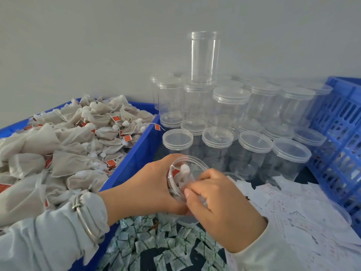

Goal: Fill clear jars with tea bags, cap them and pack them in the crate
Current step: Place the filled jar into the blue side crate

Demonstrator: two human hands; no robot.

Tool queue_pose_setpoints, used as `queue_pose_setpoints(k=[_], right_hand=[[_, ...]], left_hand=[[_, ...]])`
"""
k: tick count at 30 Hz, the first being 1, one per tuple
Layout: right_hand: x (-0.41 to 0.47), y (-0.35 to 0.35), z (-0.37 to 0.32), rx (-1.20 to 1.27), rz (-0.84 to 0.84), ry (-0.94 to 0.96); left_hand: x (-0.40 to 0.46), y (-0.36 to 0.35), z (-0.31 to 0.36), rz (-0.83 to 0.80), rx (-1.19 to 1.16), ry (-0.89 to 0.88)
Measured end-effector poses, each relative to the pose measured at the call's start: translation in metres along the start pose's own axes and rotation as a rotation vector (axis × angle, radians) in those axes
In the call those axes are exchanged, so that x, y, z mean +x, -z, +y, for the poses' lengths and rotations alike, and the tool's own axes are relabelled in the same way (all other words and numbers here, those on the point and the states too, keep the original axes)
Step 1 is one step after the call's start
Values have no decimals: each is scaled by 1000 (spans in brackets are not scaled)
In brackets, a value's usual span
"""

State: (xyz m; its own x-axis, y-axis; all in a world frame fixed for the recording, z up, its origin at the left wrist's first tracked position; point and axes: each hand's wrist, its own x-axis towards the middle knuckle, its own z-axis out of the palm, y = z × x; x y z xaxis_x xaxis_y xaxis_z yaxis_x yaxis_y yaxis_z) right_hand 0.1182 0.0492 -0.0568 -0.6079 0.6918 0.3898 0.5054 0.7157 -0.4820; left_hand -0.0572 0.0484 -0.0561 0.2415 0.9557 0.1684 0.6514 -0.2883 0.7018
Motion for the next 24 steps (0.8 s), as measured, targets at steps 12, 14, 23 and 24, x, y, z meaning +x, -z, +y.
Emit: queue_pose_setpoints(k=[12, 14, 23, 24], right_hand=[[12, 2, -8, -51, 28, 93], [16, 12, -14, -71, 48, 120], [3, 95, -27, -100, 227, 133], [0, 108, -27, -124, 259, 129]], left_hand=[[1, 1, 2, 140, -26, -40], [1, 0, 3, 173, -120, -71], [7, 8, 1, 242, -267, -146], [13, 7, 8, 234, -294, -142]])
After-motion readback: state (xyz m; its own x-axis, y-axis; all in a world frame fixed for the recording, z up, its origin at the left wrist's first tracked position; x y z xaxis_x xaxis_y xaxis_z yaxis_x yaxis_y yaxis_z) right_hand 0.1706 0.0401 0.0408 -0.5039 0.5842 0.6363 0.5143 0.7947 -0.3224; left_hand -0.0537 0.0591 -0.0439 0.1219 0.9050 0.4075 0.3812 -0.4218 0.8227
